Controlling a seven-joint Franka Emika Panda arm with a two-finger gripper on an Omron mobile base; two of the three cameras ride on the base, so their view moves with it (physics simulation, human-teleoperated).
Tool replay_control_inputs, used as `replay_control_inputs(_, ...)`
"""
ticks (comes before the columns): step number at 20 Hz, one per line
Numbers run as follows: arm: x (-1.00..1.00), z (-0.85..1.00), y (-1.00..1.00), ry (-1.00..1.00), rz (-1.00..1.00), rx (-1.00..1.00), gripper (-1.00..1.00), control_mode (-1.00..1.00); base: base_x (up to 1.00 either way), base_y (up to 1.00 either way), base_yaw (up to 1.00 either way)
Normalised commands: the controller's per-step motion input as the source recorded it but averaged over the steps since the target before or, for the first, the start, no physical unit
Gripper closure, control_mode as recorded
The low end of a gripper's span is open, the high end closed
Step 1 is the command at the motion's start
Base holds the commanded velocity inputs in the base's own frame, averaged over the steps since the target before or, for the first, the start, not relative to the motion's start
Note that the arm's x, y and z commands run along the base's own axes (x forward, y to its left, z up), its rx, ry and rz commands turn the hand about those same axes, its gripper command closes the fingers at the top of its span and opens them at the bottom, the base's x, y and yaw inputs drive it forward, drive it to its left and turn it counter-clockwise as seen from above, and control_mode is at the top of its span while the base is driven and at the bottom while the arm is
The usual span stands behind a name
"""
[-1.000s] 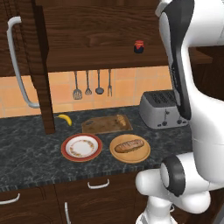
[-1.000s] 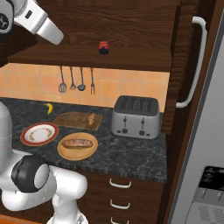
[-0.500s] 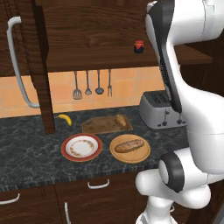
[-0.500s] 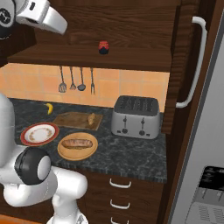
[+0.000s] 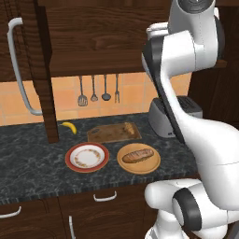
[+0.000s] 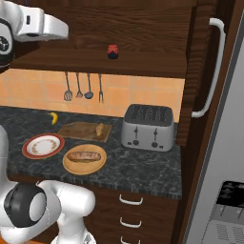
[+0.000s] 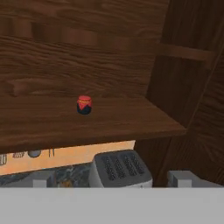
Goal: From the different types of pastries on the counter, select a croissant and place it on the cutting board. Then retrieve a jar of jam from the cabinet and place it alongside the croissant on the cutting board.
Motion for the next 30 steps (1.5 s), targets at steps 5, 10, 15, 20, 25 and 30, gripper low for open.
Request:
replay_control_inputs(5, 0.54, -0.05, 0.03, 0.03, 0.0, -0.12, -1.0, -1.0, 0.0, 0.0, 0.0)
replay_control_inputs(10, 0.19, -0.06, 0.0, 0.07, 0.0, -0.01, -1.0, -1.0, 0.0, 0.0, 0.0)
replay_control_inputs(15, -0.01, -0.06, -0.14, 0.0, 0.0, 0.15, -1.0, -1.0, 0.0, 0.0, 0.0)
replay_control_inputs(20, 0.0, -0.41, -0.04, 0.0, 0.0, 0.08, -1.0, -1.0, 0.0, 0.0, 0.0)
replay_control_inputs(25, 0.17, 0.09, -0.01, 0.0, 0.0, 0.0, -1.0, -1.0, 0.0, 0.0, 0.0)
replay_control_inputs(30, 0.49, 0.18, -0.01, 0.09, 0.0, 0.02, -1.0, -1.0, 0.0, 0.0, 0.0)
